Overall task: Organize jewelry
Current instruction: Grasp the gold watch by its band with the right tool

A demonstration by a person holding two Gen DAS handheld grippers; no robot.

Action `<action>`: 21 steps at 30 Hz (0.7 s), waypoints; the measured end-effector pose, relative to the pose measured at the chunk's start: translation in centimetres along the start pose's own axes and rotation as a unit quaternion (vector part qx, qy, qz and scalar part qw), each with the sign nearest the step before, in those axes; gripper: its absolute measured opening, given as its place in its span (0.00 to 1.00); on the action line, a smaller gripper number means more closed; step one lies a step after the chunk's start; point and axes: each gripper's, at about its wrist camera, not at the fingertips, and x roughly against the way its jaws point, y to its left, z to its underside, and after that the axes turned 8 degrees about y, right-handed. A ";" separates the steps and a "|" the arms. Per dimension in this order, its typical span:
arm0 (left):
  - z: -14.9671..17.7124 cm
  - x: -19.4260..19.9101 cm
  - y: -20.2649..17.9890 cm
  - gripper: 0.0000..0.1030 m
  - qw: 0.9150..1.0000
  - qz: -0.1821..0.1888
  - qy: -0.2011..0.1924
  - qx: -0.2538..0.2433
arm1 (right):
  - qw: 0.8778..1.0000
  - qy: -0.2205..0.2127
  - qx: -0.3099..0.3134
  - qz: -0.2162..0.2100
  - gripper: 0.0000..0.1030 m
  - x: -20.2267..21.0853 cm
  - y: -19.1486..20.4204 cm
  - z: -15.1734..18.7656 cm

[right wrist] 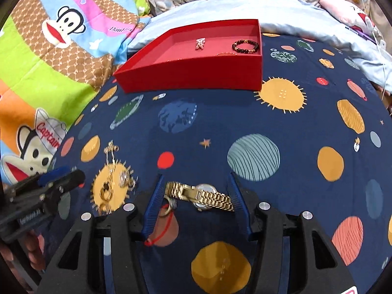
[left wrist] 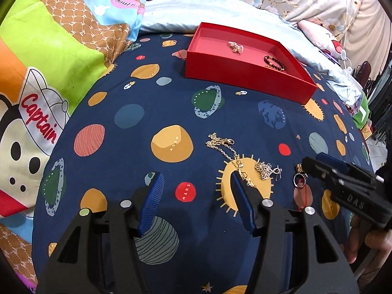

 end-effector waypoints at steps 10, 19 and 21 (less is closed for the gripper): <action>0.2 0.0 0.2 0.53 1.000 0.006 0.004 0.004 | 1.000 0.013 -0.007 -0.006 0.41 1.3 0.8 3.0; 0.3 -0.1 0.2 0.53 1.000 0.006 0.006 0.003 | 0.999 0.002 0.019 0.034 0.25 0.8 1.3 2.5; 0.3 -0.1 0.3 0.53 1.000 0.005 0.006 0.006 | 0.998 -0.002 0.026 0.051 0.21 0.7 1.5 2.5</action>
